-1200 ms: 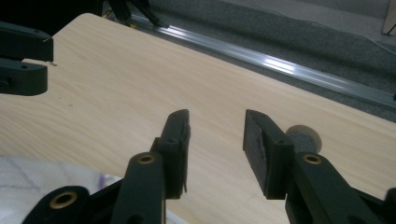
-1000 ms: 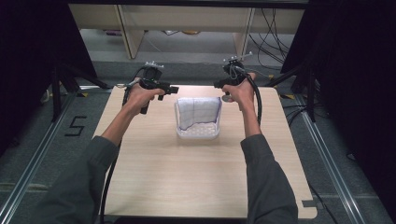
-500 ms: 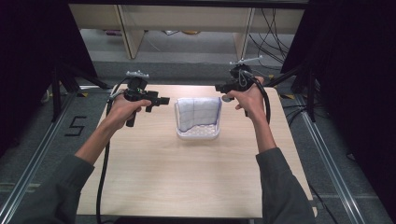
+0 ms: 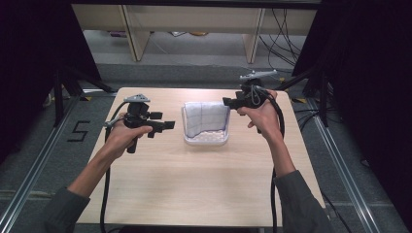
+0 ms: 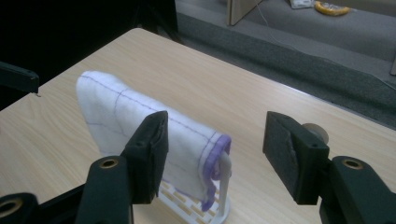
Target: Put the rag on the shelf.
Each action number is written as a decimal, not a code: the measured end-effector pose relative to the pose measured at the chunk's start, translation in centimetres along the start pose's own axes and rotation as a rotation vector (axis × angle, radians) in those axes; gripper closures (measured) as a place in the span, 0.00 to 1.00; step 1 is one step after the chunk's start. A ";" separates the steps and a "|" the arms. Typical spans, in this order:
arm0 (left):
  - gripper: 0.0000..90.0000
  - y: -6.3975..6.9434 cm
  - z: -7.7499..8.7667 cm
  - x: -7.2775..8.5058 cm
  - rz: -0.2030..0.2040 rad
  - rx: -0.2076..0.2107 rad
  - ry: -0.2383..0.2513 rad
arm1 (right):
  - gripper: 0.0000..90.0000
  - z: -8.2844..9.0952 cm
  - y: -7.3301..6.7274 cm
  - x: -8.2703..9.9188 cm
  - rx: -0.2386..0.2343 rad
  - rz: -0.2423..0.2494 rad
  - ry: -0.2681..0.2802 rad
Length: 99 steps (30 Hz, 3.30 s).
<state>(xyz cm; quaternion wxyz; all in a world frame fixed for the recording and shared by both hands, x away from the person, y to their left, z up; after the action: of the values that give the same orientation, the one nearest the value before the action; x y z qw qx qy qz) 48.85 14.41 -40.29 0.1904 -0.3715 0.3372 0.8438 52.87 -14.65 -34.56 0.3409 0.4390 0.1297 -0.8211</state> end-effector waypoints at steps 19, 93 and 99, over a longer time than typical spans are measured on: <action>0.27 1.3 0.2 3.3 -0.025 0.035 0.017 | 0.44 1.4 -1.4 3.1 -0.034 -0.001 0.036; 0.22 3.4 1.1 11.5 -0.091 0.063 -0.070 | 0.29 1.6 -8.6 11.9 -0.127 -0.029 0.041; 0.20 3.5 1.3 12.1 -0.098 0.061 -0.064 | 0.29 1.5 -9.3 12.7 -0.134 0.006 0.026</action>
<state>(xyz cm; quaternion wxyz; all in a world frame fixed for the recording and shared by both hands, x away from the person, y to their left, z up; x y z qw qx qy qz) 38.34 13.74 -47.31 0.2535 -0.3542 0.3379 0.8343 40.79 -14.26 -44.74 0.3702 0.4260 0.1876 -0.8039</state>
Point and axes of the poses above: each handheld gripper's, and its own axes: z roughly backward along the jaws, x roughly out of its underside, y roughly to its right, the point moved 5 cm from there along -z, roughly forward along the jaws, and after that the axes turned 12 degrees about z, right-handed, at the moved point
